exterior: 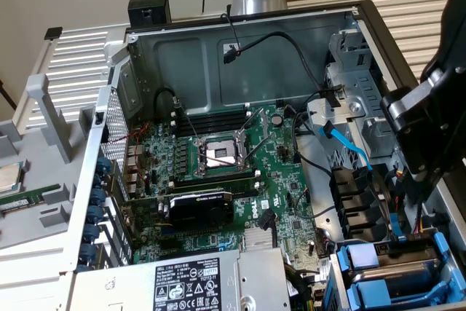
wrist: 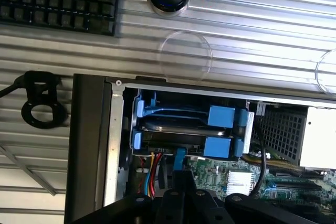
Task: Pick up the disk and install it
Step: 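Insert the second disk wire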
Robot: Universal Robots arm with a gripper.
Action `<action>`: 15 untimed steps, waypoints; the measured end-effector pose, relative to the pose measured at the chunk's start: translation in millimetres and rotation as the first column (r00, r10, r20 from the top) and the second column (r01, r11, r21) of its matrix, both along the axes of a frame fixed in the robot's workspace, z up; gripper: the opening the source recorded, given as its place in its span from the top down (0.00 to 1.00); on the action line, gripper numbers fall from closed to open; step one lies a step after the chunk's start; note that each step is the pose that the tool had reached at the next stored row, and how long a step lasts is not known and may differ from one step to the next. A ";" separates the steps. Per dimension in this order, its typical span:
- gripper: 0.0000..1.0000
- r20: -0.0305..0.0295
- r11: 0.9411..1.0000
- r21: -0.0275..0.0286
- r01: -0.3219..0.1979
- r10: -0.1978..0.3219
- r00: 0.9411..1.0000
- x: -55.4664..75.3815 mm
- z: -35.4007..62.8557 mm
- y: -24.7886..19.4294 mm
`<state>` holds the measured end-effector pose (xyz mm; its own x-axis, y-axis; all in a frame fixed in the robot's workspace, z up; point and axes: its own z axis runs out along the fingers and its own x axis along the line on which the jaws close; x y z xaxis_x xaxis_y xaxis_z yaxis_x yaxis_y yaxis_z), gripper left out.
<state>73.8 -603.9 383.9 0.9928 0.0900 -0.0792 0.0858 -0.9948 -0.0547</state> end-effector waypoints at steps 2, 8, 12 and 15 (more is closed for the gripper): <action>0.89 0.000 1.000 0.000 0.000 0.000 1.000 0.0 0.0 0.0; 0.89 0.000 1.000 0.000 0.000 0.000 1.000 -1.5 -0.4 -1.0; 0.89 0.000 1.000 0.000 0.000 0.000 1.000 -1.6 -0.9 -2.2; 0.89 0.000 1.000 0.000 0.000 0.000 1.000 -1.6 -1.6 -3.0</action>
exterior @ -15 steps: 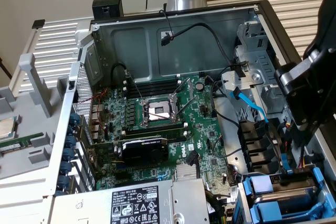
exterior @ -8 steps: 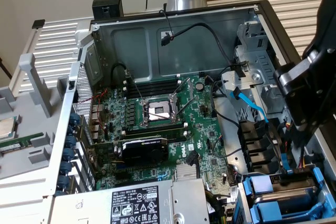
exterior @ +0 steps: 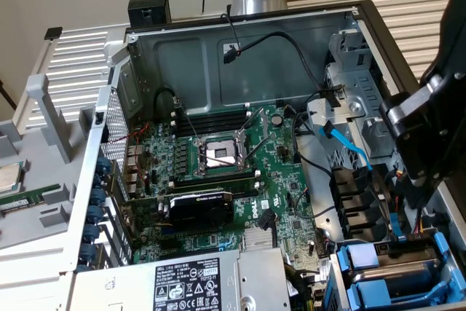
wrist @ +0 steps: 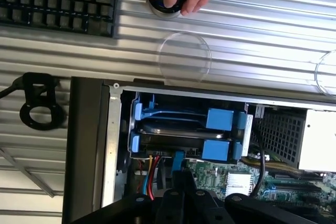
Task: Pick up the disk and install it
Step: 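Insert the second disk wire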
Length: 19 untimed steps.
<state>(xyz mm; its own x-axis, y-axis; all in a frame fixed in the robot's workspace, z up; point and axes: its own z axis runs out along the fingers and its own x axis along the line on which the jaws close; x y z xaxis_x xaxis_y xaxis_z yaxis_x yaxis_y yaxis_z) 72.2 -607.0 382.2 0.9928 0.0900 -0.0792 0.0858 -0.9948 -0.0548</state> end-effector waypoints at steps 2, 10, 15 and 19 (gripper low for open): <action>0.89 0.000 1.000 0.000 0.000 0.000 1.000 0.0 -0.6 -0.3; 0.89 0.001 1.000 -0.004 0.000 0.000 1.000 0.1 -2.9 -0.8; 0.89 0.001 1.000 -0.009 0.000 0.000 1.000 -0.4 -6.0 -0.8; 0.89 0.001 1.000 -0.009 0.000 0.000 1.000 -0.4 -6.2 -0.9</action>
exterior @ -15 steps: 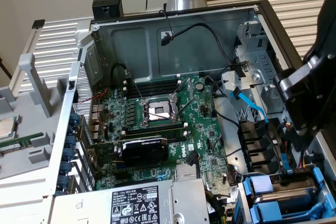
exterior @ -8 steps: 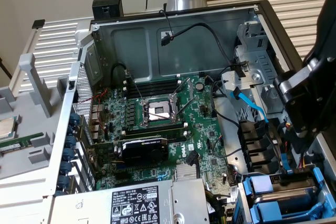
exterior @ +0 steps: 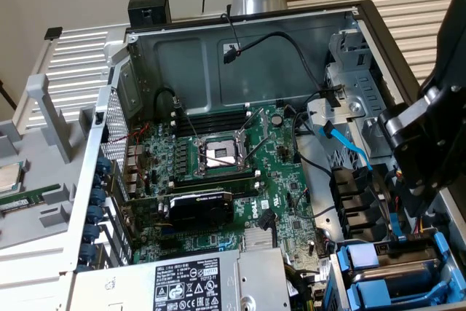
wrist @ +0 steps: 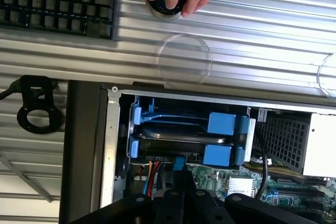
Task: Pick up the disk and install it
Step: 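Insert the second disk wire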
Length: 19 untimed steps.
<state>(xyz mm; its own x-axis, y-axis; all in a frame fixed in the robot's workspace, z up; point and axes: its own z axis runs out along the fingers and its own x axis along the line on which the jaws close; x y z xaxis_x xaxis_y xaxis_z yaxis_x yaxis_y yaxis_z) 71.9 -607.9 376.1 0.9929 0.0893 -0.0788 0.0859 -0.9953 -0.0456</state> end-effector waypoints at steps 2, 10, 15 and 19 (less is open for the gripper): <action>0.89 0.000 1.000 0.000 0.000 0.000 1.000 -0.3 -0.2 0.0; 0.89 0.002 1.000 0.000 0.000 0.000 1.000 -2.1 -2.2 -0.1; 0.89 0.002 1.000 0.000 0.000 0.000 1.000 -2.1 -3.8 -0.1; 0.89 0.002 1.000 0.000 0.000 0.000 1.000 -2.1 -5.9 -0.1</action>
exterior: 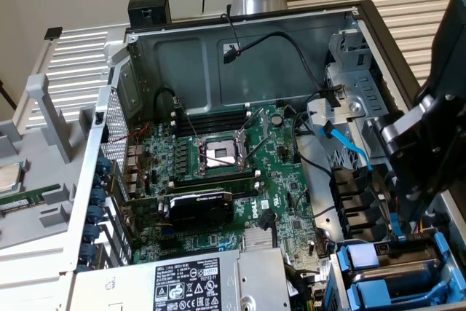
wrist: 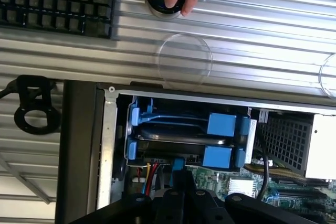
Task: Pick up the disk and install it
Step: 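Insert the second disk wire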
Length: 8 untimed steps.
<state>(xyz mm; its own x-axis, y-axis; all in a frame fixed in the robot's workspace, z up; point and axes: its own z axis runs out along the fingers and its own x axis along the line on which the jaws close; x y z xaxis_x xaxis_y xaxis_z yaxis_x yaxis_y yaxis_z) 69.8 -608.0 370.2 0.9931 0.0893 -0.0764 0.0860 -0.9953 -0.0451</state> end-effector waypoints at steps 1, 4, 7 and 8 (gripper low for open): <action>0.89 0.000 1.000 0.000 0.000 0.000 1.000 0.0 -0.6 0.0; 0.89 0.000 1.000 0.000 0.000 0.000 1.000 0.0 -2.9 0.0; 0.89 0.000 1.000 0.000 0.000 0.000 1.000 0.0 -4.6 0.0; 0.89 0.000 1.000 0.000 0.000 0.000 1.000 0.0 -5.1 0.0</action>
